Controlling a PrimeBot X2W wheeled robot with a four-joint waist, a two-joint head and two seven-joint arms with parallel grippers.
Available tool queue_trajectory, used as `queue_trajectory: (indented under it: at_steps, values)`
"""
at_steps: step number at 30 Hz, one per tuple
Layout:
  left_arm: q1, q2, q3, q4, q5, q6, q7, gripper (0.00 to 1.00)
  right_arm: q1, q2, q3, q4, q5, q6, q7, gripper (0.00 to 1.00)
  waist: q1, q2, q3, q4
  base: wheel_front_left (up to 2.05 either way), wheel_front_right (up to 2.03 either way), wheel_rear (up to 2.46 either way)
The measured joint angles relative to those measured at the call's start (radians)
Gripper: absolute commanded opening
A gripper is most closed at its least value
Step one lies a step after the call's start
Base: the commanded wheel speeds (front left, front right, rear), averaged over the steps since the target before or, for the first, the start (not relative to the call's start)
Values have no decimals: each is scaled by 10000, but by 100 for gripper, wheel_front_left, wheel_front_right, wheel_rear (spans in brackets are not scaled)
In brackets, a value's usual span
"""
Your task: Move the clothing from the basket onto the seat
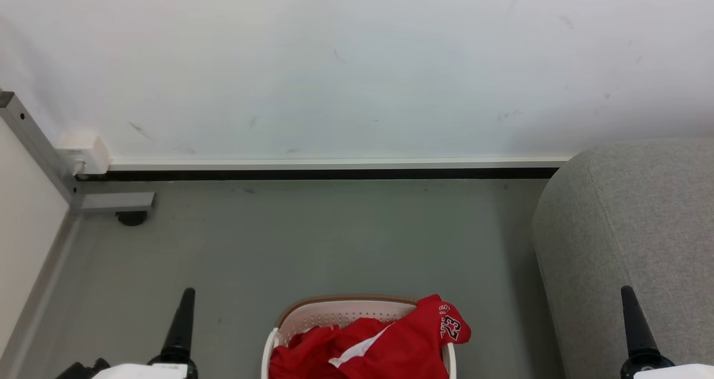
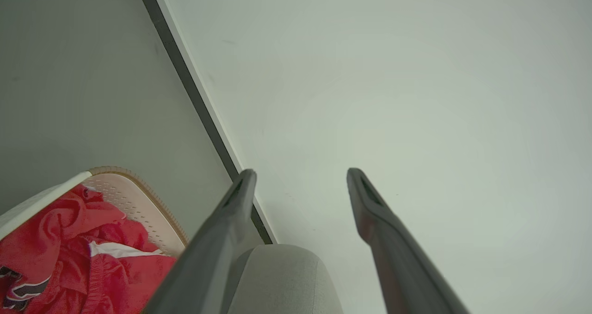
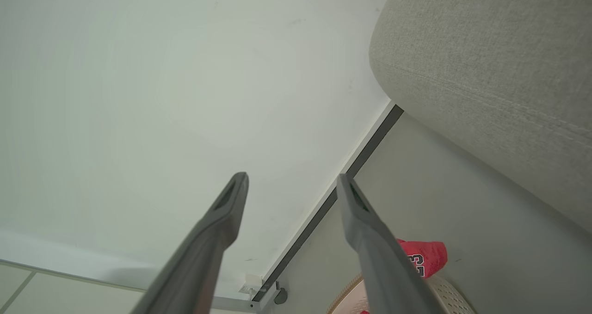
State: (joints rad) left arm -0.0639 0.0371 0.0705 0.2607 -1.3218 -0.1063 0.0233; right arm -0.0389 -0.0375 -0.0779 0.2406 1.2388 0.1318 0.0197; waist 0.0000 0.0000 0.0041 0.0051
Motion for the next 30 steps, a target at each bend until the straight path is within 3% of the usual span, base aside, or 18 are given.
queue_trajectory:
  at_steps: [10, 30]
  values:
    - [49, 6, -303, -50, 2165, 458, -439, 100, 77, -79, 217, -165, -1948, 0, -401, 100, 0, 0, -9, 19, 0, 0, 0]
    - [220, 23, -696, -255, 5235, 715, -1124, 100, 189, -295, 639, -265, -4788, 0, -1093, 100, 0, 0, -39, 127, 0, 0, 0]
